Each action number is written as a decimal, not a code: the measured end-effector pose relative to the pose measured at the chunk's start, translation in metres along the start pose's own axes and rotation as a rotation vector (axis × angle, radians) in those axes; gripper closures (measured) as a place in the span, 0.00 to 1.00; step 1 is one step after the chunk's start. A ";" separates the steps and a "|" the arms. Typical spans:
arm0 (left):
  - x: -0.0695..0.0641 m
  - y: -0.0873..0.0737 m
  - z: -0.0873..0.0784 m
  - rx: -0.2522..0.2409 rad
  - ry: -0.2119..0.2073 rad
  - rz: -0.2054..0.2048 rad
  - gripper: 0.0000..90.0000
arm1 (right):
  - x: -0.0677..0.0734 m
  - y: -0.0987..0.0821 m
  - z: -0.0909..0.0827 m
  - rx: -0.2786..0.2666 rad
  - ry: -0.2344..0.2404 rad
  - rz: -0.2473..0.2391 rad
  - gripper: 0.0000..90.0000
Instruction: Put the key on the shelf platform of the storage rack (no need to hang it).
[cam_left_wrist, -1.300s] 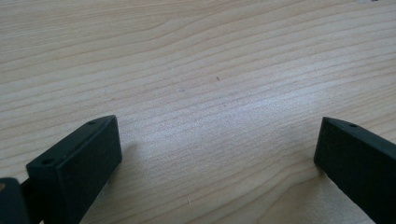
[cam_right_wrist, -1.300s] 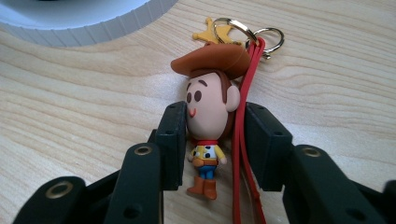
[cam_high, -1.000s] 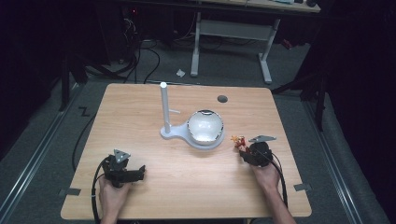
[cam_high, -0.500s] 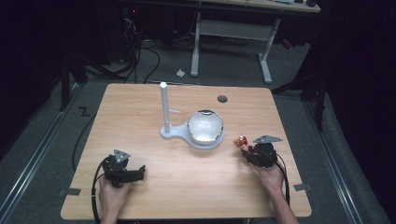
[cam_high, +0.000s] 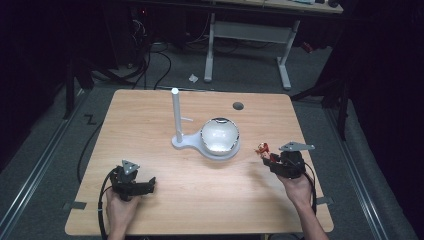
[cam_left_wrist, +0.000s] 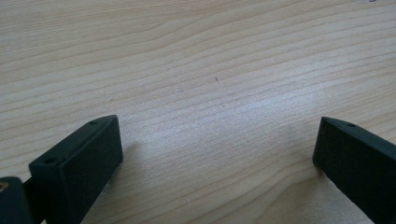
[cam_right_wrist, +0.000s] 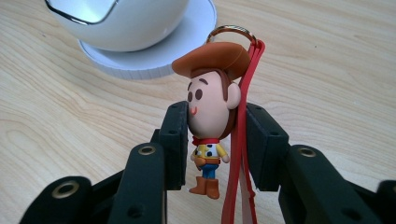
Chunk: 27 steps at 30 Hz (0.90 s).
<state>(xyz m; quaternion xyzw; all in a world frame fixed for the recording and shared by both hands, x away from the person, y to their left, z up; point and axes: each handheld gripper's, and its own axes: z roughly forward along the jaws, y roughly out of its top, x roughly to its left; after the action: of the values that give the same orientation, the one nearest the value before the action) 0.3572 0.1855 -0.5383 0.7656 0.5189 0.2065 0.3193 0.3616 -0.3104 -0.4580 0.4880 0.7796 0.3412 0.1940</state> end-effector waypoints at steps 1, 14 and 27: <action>0.000 0.000 0.000 0.000 0.000 0.000 0.02 | 0.001 0.002 -0.003 -0.005 0.006 0.001 0.71; 0.000 0.000 0.000 0.000 0.000 0.000 0.02 | 0.007 0.021 -0.015 -0.052 0.048 -0.012 0.71; 0.000 0.000 0.000 0.000 0.000 0.000 0.02 | 0.028 0.058 -0.015 -0.086 0.113 -0.086 0.71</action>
<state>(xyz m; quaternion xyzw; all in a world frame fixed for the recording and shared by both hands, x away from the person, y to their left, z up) 0.3572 0.1854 -0.5383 0.7656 0.5188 0.2065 0.3195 0.3756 -0.2738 -0.4048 0.4251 0.7942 0.3927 0.1850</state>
